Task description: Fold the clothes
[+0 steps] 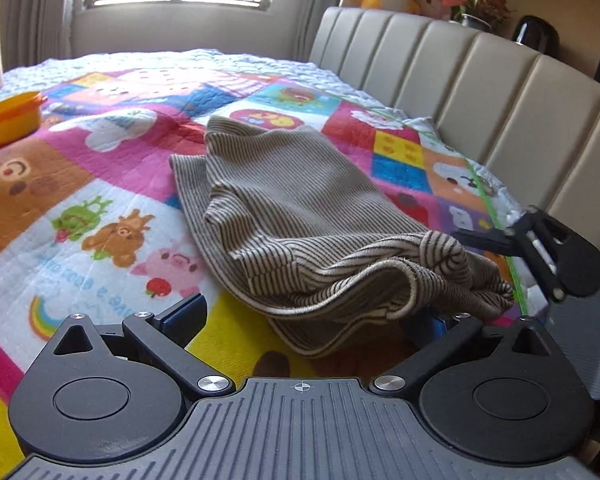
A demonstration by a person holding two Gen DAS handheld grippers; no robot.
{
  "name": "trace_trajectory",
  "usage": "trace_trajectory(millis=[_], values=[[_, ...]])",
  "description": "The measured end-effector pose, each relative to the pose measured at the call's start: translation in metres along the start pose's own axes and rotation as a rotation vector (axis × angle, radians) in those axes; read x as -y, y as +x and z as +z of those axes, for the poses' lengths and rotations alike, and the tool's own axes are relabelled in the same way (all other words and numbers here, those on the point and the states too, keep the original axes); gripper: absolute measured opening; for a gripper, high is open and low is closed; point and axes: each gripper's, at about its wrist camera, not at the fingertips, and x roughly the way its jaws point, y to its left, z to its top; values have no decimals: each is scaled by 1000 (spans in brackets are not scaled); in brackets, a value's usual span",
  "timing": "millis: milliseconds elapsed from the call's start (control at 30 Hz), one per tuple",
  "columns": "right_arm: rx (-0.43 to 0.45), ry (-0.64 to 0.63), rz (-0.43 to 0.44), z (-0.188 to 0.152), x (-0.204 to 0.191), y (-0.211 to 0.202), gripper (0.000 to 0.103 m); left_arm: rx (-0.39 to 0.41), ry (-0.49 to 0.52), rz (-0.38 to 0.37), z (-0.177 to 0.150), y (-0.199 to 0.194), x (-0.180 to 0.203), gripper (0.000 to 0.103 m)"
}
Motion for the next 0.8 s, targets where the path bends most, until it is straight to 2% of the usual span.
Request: trace_trajectory(millis=[33, 67, 200, 300, 400, 533, 633, 700, 800], values=[[-5, 27, -3, 3, 4, 5, 48, 7, -1, -8, -1, -6, -3, 103], [-9, 71, 23, 9, 12, 6, 42, 14, -1, -15, -3, -11, -5, 103], [-44, 121, 91, 20, 26, 0, 29, 74, -82, -63, 4, -37, -31, 103], [-90, 89, 173, 22, 22, -14, 25, 99, -97, -30, 23, -36, -46, 103], [-135, 27, 261, 25, 13, -32, 24, 86, -32, -32, 45, -9, -48, 103], [-160, -14, 341, 49, 23, -70, 23, 12, 76, -8, 59, 42, -46, 103], [-144, -19, 371, 82, 57, -88, 23, -76, 186, 13, 54, 72, -46, 101], [-140, -7, 408, 105, 82, -85, 23, -98, 214, -6, 48, 78, -51, 101], [-160, 12, 493, 125, 114, -39, 23, -89, 151, -48, 42, 69, -71, 100]])
